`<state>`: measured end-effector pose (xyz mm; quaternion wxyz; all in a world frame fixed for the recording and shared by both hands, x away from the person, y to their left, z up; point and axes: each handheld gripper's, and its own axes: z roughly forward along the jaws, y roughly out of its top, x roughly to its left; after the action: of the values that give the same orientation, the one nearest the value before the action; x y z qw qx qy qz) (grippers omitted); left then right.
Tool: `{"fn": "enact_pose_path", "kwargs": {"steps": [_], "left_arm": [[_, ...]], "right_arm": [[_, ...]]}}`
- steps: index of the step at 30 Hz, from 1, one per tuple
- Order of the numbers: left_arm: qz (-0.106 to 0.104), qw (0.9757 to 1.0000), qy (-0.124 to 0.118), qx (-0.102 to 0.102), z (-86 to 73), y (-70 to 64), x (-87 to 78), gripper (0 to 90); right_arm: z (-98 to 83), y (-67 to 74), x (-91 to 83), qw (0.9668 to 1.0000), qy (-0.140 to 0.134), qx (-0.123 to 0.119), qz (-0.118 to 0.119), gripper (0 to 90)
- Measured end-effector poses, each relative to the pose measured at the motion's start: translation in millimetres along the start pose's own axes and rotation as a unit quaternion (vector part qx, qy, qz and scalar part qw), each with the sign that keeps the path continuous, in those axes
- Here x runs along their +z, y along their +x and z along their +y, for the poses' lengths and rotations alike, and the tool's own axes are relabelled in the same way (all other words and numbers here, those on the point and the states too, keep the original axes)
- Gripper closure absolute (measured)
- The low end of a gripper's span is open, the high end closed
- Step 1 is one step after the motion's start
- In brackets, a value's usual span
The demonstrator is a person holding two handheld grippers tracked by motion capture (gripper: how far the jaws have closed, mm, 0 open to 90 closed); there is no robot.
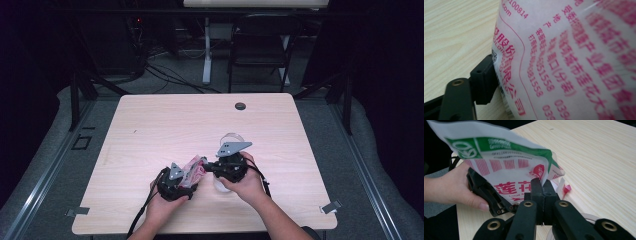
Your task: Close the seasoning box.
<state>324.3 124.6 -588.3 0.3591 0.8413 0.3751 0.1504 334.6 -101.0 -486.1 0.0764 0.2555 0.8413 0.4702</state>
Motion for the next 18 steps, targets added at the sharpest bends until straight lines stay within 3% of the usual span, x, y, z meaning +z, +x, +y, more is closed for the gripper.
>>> {"fn": "enact_pose_path", "kwargs": {"steps": [10,18], "left_arm": [[0.002,0.9999,-0.010,0.002,-1.1,0.2,-2.4,42.8],[0.005,0.9999,-0.013,0.003,-1.3,0.6,-2.9,46.8]], "right_arm": [[0.1,-2.2,-1.7,1.0000,-0.004,0.005,0.000,90.0],[-0.4,-3.3,-2.4,0.9999,-0.008,0.006,-0.003,90.0]]}}
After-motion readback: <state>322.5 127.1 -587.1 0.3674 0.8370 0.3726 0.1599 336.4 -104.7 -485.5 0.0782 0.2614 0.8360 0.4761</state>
